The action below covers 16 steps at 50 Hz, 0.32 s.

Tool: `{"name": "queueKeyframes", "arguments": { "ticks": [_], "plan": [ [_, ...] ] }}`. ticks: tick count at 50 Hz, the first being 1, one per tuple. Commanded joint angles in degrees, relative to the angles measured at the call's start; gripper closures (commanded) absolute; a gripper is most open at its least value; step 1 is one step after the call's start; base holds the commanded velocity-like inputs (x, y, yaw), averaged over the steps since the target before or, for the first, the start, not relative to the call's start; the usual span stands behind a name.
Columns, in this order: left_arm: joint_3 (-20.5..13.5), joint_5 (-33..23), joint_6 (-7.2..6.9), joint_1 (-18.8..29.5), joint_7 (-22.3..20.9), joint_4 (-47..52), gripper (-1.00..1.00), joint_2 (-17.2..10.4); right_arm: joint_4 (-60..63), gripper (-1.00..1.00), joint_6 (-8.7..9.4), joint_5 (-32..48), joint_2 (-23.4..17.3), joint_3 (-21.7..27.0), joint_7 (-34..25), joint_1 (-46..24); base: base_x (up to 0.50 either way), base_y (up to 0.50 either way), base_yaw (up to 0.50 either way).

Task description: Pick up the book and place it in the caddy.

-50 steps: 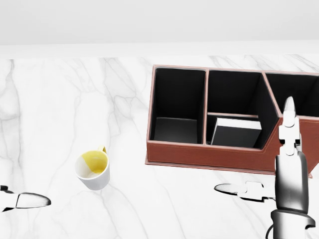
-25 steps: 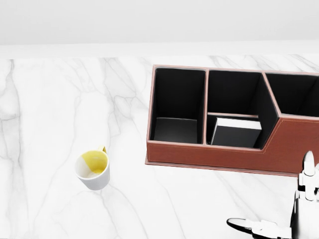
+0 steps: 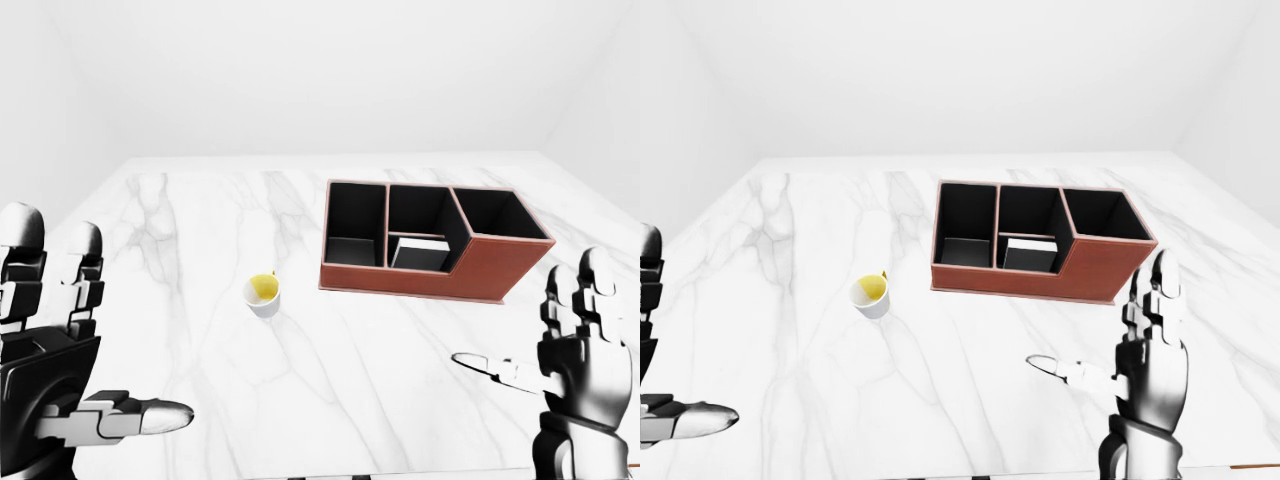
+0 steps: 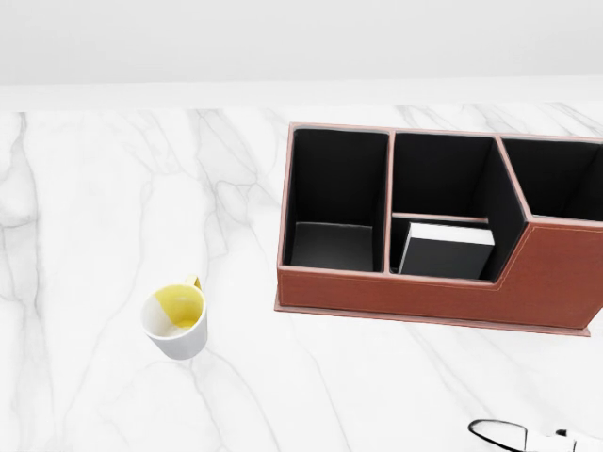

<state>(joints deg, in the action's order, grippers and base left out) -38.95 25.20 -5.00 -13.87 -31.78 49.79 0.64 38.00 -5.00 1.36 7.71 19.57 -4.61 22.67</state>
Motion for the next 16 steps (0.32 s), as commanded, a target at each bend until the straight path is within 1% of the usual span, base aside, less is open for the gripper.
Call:
{"name": "queueKeyframes", "arguments": {
  "ticks": [1,8,9,10,12,14,16],
  "plan": [
    [-2.36,2.68,0.00,-0.79,-0.89,1.18,-1.00,0.49,15.48,-1.00,0.00,-9.10,4.77,1.80,-9.97,2.85,0.00,0.00,0.00],
    [-3.43,3.91,0.00,-1.01,-1.11,1.80,-1.00,0.66,14.67,-1.00,0.00,-10.88,6.36,2.07,-12.43,3.95,0.00,0.00,0.00],
    [-3.50,3.95,0.00,-1.02,-1.14,1.85,-1.00,0.71,17.42,-1.00,0.00,-11.04,6.02,2.94,-11.84,3.38,0.00,0.00,0.00],
    [-3.57,4.08,0.00,-1.07,-1.18,1.93,-1.00,0.72,17.71,-1.00,0.00,-11.12,6.10,3.12,-11.96,3.19,0.00,0.00,0.00],
    [-3.77,4.46,0.00,-1.00,-0.99,2.19,-1.00,0.66,15.51,-1.00,0.00,-12.18,7.04,2.75,-13.49,4.25,0.00,0.00,0.00],
    [-3.90,4.68,0.00,-1.00,-0.89,2.39,-1.00,0.67,17.47,-1.00,0.00,-12.25,7.01,3.21,-13.12,3.70,0.00,0.00,0.00],
    [-4.15,5.12,0.00,-1.26,-0.99,2.89,-1.00,0.81,16.08,-1.00,0.00,-12.95,7.80,2.83,-14.27,4.47,0.00,0.00,0.00]
  ]
}}
